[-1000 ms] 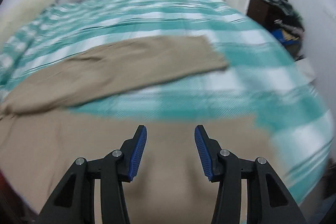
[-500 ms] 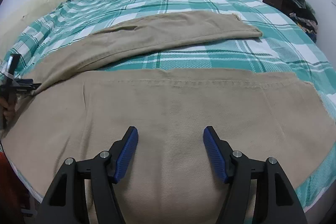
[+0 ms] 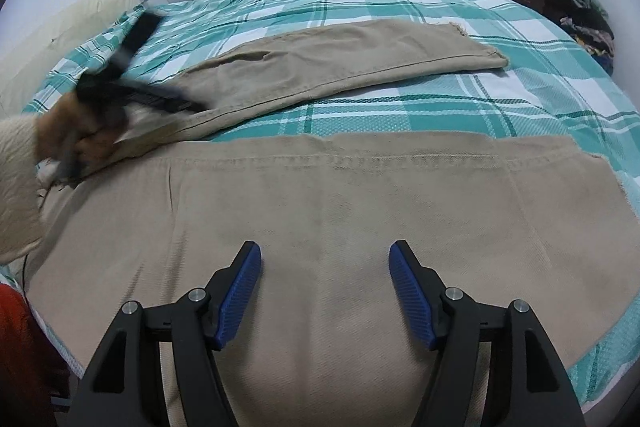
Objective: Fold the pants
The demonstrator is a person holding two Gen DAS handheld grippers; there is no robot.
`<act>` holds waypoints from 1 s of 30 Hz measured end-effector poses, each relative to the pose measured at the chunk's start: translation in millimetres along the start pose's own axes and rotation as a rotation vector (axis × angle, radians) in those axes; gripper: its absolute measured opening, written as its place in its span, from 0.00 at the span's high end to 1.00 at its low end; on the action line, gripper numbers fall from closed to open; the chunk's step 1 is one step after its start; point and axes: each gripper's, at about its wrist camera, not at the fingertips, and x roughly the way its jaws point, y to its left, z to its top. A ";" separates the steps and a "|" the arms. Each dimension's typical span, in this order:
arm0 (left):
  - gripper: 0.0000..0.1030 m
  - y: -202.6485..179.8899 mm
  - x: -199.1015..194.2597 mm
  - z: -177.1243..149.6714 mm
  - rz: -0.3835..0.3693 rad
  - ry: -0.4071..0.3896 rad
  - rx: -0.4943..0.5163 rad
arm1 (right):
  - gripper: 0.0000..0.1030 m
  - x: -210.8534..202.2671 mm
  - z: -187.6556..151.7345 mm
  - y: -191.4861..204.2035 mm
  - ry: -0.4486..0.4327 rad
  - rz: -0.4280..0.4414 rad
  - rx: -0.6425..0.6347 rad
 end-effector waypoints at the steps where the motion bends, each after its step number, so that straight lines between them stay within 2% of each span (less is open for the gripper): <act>1: 0.09 -8.2 5.9 12.0 -0.014 0.005 0.025 | 0.34 -0.1 0.3 -1.3 0.001 0.011 0.006; 4: 0.05 -49.4 41.8 60.7 -0.020 0.039 0.129 | 0.34 1.1 2.9 -7.3 0.004 0.041 0.033; 6: 0.05 -81.1 64.1 96.7 -0.030 0.028 0.185 | 0.34 1.4 4.5 -12.5 0.004 0.060 0.058; 8: 0.05 -103.6 77.8 129.7 -0.049 0.013 0.198 | 0.34 1.6 5.2 -18.8 0.006 0.085 0.089; 12: 0.04 -148.8 115.8 197.7 -0.106 -0.012 0.157 | 0.34 1.3 6.3 -25.7 0.010 0.119 0.126; 13: 0.01 -158.1 124.3 205.9 -0.107 -0.013 0.156 | 0.34 1.6 6.7 -26.9 0.013 0.126 0.131; 15: 0.00 -177.5 138.6 215.3 -0.055 -0.027 0.193 | 0.34 2.2 7.7 -29.0 0.018 0.139 0.141; 17: 0.01 -179.6 136.1 212.8 -0.045 -0.052 0.197 | 0.34 2.8 9.0 -31.3 0.022 0.151 0.148; 20: 0.04 -159.3 105.0 194.9 -0.089 -0.058 0.152 | 0.34 2.6 11.2 -34.5 0.027 0.159 0.159; 23: 0.04 -147.0 47.1 155.1 -0.098 -0.102 0.146 | 0.34 -5.3 13.9 -42.4 -0.003 0.126 0.191; 25: 0.03 -157.5 3.5 103.4 -0.115 -0.090 0.190 | 0.34 -20.8 16.2 -54.5 -0.078 0.078 0.228; 27: 0.03 -179.6 -19.6 51.5 -0.124 -0.080 0.268 | 0.34 -39.9 16.9 -74.3 -0.170 -0.007 0.291; 28: 0.03 -188.4 -25.9 18.4 -0.110 -0.063 0.302 | 0.32 -48.5 15.7 -87.4 -0.209 -0.059 0.339; 30: 0.03 -196.3 -30.9 -49.0 -0.038 0.031 0.328 | 0.25 -51.5 12.0 -106.0 -0.215 -0.116 0.410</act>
